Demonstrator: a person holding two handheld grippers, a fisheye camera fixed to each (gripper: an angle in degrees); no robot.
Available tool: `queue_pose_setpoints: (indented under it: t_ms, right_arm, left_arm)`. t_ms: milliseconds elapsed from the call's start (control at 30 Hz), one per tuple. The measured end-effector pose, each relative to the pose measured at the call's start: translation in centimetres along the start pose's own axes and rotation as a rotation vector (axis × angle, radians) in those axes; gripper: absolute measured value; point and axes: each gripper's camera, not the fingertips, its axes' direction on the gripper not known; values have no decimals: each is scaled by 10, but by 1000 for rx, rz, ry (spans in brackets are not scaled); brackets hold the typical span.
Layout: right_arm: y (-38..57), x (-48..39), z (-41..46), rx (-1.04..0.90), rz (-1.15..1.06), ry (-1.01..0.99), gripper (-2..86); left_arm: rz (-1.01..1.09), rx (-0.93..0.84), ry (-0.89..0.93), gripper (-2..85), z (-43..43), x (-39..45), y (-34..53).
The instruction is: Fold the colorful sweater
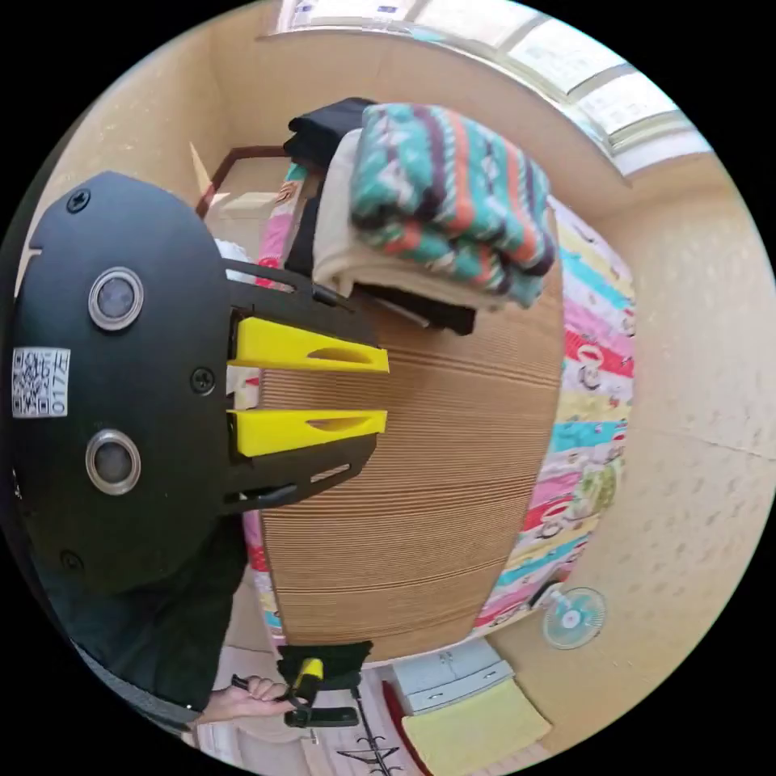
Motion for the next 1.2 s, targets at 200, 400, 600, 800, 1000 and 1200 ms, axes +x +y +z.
queue_pose_setpoints:
  t_ms: [200, 400, 600, 800, 1000, 1200]
  right_arm:
    - [20, -9, 80, -22, -23, 0, 5]
    - [70, 15, 74, 94, 69, 101, 6]
    - [119, 41, 63, 230, 86, 113, 11]
    - [96, 29, 85, 225, -193, 18, 41]
    - [44, -51, 109, 184, -565, -86, 105]
    - [70, -124, 99, 385, -826, 83, 146]
  left_arm:
    - [-56, -84, -240, 142, 33, -73, -73]
    - [-196, -252, -122, 134, 88, -114, -54]
    - [-290, 110, 475, 70, 12, -181, -17]
    - [98, 573, 874, 66, -132, -191, -6]
    - [622, 916, 1435, 70, -229, -140, 2]
    - [860, 976, 1846, 70, -251, -68, -5]
